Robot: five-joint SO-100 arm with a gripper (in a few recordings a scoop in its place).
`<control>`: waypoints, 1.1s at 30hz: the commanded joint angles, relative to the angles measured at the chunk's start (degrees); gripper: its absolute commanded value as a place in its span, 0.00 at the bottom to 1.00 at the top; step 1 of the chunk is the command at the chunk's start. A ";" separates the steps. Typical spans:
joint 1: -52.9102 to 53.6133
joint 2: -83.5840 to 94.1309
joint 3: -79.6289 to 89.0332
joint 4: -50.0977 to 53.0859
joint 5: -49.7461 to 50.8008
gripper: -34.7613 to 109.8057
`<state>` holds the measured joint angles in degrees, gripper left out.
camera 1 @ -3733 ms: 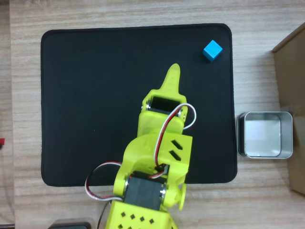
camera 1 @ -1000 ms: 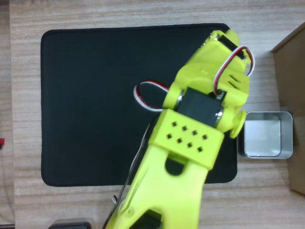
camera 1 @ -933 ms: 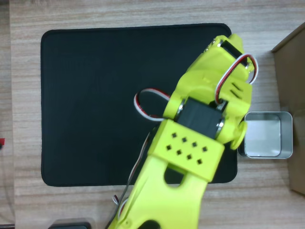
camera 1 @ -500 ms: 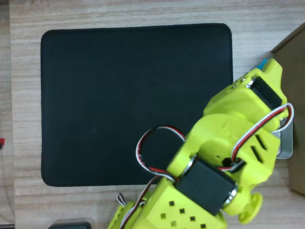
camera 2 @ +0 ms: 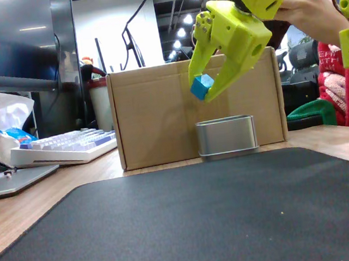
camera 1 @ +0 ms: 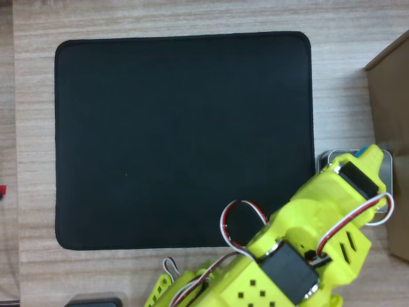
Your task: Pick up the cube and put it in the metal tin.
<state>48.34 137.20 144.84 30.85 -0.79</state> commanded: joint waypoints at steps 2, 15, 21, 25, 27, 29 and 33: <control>3.16 -1.41 -2.37 -0.26 -0.70 0.24; 6.68 -12.04 -9.14 3.52 -2.46 0.25; 5.63 -9.76 -8.79 7.03 0.79 0.49; 3.87 -6.68 -9.84 9.76 1.58 0.49; 3.08 -4.83 -11.34 11.78 3.08 0.46; 2.29 -3.78 -12.92 13.71 4.22 0.46; 1.05 -0.88 -17.14 16.88 5.27 0.44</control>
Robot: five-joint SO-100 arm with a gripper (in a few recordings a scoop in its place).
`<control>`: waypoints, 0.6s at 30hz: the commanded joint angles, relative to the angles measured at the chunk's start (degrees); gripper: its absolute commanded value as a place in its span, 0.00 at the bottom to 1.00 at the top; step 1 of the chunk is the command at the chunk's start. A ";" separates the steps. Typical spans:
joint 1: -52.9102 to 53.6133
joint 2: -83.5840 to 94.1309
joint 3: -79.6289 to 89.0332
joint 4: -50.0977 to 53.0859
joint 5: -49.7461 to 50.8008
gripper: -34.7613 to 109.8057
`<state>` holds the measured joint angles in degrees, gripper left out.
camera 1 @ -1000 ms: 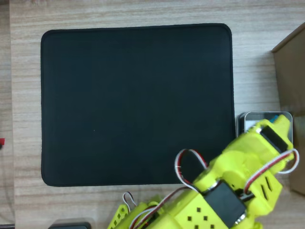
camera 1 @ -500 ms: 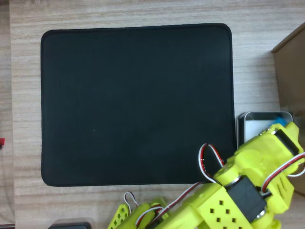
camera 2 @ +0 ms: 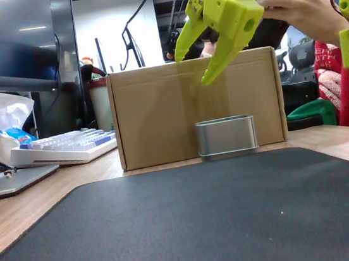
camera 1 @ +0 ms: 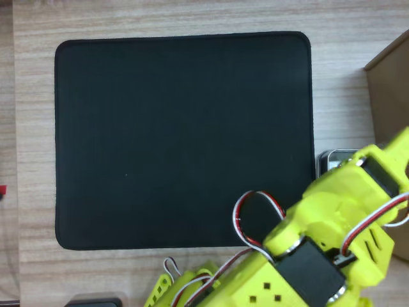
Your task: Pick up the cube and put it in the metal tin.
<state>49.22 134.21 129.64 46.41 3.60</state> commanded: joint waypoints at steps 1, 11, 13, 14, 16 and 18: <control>-0.26 3.16 -2.29 1.85 0.88 0.44; -11.60 15.82 -4.13 2.64 6.77 0.35; -13.80 18.28 -2.29 2.64 8.26 0.35; -14.94 19.25 -1.49 2.55 8.88 0.35; -17.05 22.50 0.44 2.55 10.02 0.32; -19.78 25.58 3.25 2.55 10.11 0.29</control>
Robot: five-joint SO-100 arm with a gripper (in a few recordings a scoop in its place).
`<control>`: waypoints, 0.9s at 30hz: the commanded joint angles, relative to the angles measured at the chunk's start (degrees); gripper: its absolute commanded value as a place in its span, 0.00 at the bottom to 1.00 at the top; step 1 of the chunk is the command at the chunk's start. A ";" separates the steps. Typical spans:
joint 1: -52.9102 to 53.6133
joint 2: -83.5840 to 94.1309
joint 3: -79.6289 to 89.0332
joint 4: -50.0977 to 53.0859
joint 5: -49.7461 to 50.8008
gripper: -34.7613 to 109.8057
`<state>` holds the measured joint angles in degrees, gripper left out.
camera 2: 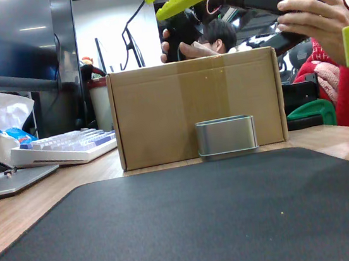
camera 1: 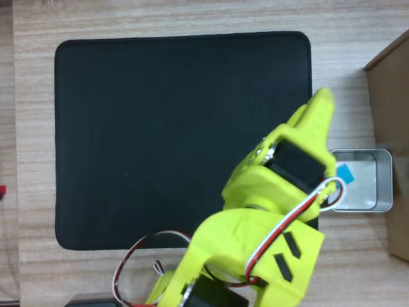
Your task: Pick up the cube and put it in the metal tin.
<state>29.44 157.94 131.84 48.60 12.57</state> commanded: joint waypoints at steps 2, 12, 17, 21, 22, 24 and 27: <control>-2.99 4.66 3.78 0.35 0.97 0.27; -16.52 14.15 12.13 5.98 -5.19 0.24; -18.72 20.48 15.03 11.69 -9.23 0.24; -20.74 24.79 22.15 9.05 -12.30 0.24; -21.09 25.84 24.70 6.86 -13.18 0.24; -21.18 26.63 29.44 0.97 -13.18 0.24; -22.85 28.65 37.18 -9.05 -13.36 0.24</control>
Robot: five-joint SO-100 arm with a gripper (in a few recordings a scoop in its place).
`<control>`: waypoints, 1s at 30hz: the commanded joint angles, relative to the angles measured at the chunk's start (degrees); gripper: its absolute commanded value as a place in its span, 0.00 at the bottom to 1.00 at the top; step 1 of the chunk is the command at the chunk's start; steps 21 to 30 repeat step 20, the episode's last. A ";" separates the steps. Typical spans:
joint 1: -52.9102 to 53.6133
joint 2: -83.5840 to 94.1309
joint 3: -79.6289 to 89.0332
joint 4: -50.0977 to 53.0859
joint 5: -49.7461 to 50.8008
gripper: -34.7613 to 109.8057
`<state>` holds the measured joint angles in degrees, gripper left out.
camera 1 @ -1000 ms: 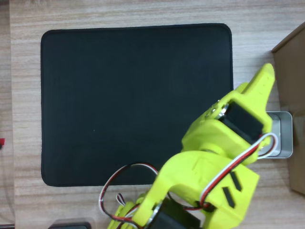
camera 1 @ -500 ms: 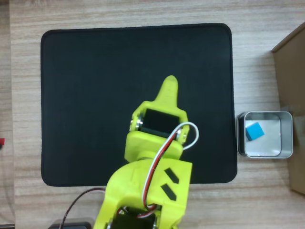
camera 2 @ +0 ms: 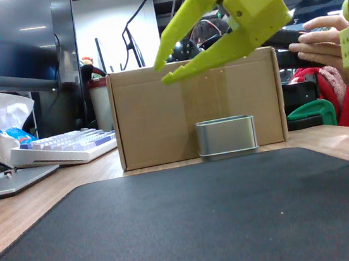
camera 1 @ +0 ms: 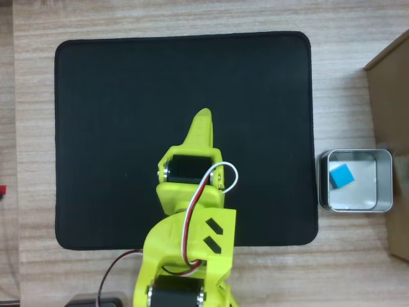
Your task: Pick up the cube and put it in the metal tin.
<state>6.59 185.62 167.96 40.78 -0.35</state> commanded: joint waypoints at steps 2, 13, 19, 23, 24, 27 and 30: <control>-1.67 2.46 4.75 -4.66 -0.53 0.24; -2.90 7.12 9.67 -0.88 -2.81 0.24; -3.52 7.12 9.67 6.50 -2.90 0.24; -3.52 7.12 9.67 6.50 -2.90 0.24; -3.52 7.12 9.67 6.50 -2.90 0.24; -3.52 7.12 9.67 6.50 -2.90 0.24; -3.52 7.12 9.67 6.50 -2.90 0.24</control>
